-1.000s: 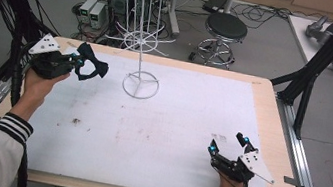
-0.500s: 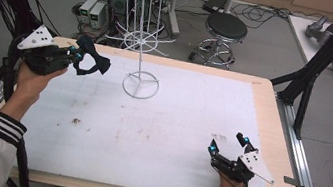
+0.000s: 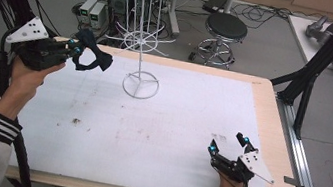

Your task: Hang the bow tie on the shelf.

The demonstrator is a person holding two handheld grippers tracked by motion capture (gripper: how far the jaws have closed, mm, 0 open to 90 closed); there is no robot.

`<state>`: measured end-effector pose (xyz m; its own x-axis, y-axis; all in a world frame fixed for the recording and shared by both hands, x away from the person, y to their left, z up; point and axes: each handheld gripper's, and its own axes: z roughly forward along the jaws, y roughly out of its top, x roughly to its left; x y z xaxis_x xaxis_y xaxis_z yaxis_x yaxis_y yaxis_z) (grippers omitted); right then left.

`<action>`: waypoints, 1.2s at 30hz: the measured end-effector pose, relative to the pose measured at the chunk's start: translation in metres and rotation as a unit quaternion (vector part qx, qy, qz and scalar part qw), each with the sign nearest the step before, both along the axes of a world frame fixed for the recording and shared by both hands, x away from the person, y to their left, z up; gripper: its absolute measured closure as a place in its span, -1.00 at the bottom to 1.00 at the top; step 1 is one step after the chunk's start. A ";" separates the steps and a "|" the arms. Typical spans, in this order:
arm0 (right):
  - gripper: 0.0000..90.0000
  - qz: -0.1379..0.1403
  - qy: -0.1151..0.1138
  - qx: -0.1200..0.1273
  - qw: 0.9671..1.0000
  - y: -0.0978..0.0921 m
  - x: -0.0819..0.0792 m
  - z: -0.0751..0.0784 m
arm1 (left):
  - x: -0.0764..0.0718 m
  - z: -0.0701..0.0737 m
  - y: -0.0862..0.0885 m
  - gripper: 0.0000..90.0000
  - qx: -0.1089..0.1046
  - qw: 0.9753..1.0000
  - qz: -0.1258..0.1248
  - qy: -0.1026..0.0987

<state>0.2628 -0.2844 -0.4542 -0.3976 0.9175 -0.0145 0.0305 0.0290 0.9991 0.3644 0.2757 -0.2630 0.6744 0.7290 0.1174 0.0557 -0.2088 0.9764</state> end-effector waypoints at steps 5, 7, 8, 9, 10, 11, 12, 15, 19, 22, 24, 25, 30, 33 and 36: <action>-0.83 0.000 0.000 0.000 1.000 0.000 0.000 0.000 | -0.001 0.004 -0.001 0.94 -0.011 1.000 -0.019 -0.001; -0.83 0.000 0.000 0.000 1.000 0.000 0.000 0.000 | -0.001 0.004 -0.001 0.94 -0.019 0.999 -0.026 -0.002; -0.83 0.000 0.000 0.000 1.000 0.000 0.000 0.000 | -0.001 0.005 -0.002 0.94 -0.022 0.999 -0.030 -0.002; -0.83 0.000 0.000 0.000 1.000 0.000 0.000 0.000 | -0.001 0.005 -0.002 0.94 -0.028 0.999 -0.034 -0.002; -0.83 0.000 0.002 0.002 1.000 0.000 0.000 0.000 | -0.001 0.005 -0.002 0.94 -0.033 0.999 -0.040 -0.001; -0.83 0.000 0.002 0.002 1.000 0.000 0.000 0.000 | -0.001 0.005 -0.002 0.94 -0.037 0.998 -0.045 0.000; -0.83 -0.001 0.000 0.000 1.000 0.000 0.000 0.000 | -0.001 0.006 -0.003 0.94 -0.039 0.998 -0.048 0.000; -0.83 0.000 0.000 0.000 1.000 0.000 0.000 0.000 | 0.000 0.006 -0.007 0.94 -0.043 0.997 -0.059 0.000; -0.83 -0.001 0.001 0.001 1.000 0.000 0.000 0.000 | 0.004 0.007 -0.015 0.94 -0.043 0.997 -0.065 0.000; -0.83 -0.001 0.001 0.000 1.000 0.000 0.000 0.000 | 0.008 0.005 -0.022 0.94 -0.044 0.997 -0.066 0.002; -0.83 0.000 0.001 0.000 1.000 -0.001 0.000 0.000 | 0.013 0.003 -0.029 0.94 -0.040 0.997 -0.065 0.005; -0.83 0.000 0.001 0.000 1.000 -0.001 0.000 0.000 | 0.013 0.003 -0.029 0.94 -0.040 0.997 -0.065 0.005; -0.83 0.001 0.001 0.000 1.000 -0.001 0.000 0.000 | 0.020 -0.002 -0.037 0.94 -0.038 0.997 -0.061 0.010; -0.83 0.000 0.002 0.002 1.000 -0.001 0.000 0.000 | 0.024 -0.003 -0.039 0.94 -0.038 0.998 -0.058 0.012; -0.83 0.002 0.002 0.003 1.000 -0.001 0.000 0.000 | 0.027 -0.005 -0.040 0.94 -0.042 0.998 -0.052 0.016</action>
